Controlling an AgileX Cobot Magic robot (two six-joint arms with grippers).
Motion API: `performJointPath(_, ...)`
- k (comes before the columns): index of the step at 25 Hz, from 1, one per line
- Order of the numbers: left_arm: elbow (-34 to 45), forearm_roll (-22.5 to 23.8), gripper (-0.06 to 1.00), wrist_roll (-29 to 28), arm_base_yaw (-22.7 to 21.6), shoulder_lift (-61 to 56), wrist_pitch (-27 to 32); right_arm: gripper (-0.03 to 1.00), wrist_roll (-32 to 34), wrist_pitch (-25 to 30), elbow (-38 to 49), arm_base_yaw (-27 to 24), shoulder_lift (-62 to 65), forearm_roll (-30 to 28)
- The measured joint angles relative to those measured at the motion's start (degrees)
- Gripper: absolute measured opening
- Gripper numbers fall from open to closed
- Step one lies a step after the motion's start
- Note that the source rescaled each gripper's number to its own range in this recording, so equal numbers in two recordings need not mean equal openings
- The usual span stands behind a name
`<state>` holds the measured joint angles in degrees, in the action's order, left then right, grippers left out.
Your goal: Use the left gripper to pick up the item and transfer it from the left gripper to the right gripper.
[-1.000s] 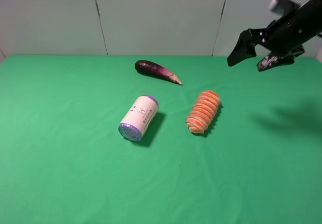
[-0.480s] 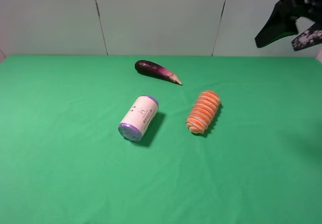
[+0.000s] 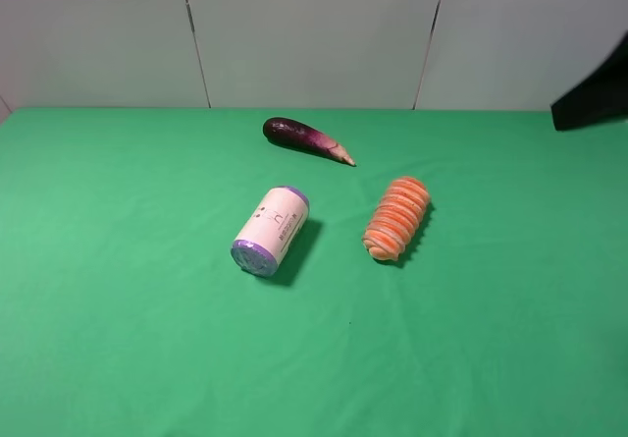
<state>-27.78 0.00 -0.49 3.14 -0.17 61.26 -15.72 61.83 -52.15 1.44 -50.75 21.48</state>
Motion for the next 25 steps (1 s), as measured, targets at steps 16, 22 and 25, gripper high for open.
performJointPath(16, 0.0, 0.0, 0.97, 0.0, 0.0, 0.0, 0.0, 1.00, 4.9, -1.1, 15.1, 0.0, 34.3, -8.6)
performJointPath(22, 0.0, 0.0, 0.97, 0.0, 0.0, 0.0, 0.0, 1.00, 11.1, -0.1, 15.3, 0.0, 42.8, -19.3)
performJointPath(25, 0.0, 0.0, 0.97, 0.0, 0.0, 0.0, 0.0, 1.00, 13.9, -0.2, 16.8, 0.0, 46.4, -22.0)
